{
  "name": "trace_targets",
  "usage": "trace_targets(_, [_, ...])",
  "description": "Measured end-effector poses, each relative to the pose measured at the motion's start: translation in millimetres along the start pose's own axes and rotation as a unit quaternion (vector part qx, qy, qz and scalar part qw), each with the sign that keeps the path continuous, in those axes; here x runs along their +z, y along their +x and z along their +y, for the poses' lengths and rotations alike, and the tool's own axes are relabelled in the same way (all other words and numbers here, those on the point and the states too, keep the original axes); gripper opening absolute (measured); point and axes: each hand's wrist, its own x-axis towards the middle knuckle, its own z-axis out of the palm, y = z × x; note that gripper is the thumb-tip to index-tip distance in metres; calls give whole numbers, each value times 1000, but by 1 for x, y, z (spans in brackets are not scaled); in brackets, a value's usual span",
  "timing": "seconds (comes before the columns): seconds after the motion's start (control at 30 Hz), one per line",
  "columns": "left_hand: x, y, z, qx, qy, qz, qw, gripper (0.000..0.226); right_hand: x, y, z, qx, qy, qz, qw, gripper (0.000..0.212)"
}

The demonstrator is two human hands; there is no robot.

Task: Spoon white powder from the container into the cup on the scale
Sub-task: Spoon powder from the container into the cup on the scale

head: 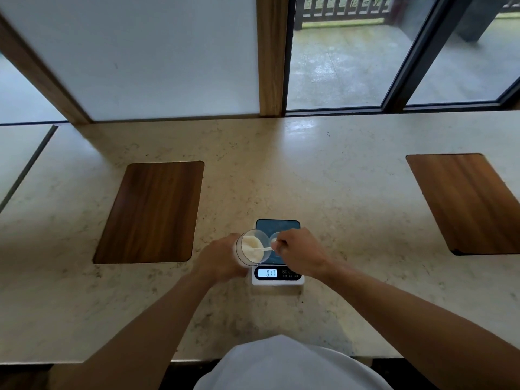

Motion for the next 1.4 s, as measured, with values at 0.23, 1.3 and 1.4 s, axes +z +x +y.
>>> trace_targets(0.23, [1, -1, -1, -6, -19, 5, 1000, 75, 0, -1, 3, 28, 85, 9, 996, 31])
trace_targets(1.3, [3, -1, -4, -34, -89, 34, 995, 48, -34, -10, 20, 59, 109, 58, 991, 29])
trace_targets(1.4, [2, -4, -6, -30, -93, 32, 995, 47, -37, -9, 25, 60, 107, 66, 990, 30])
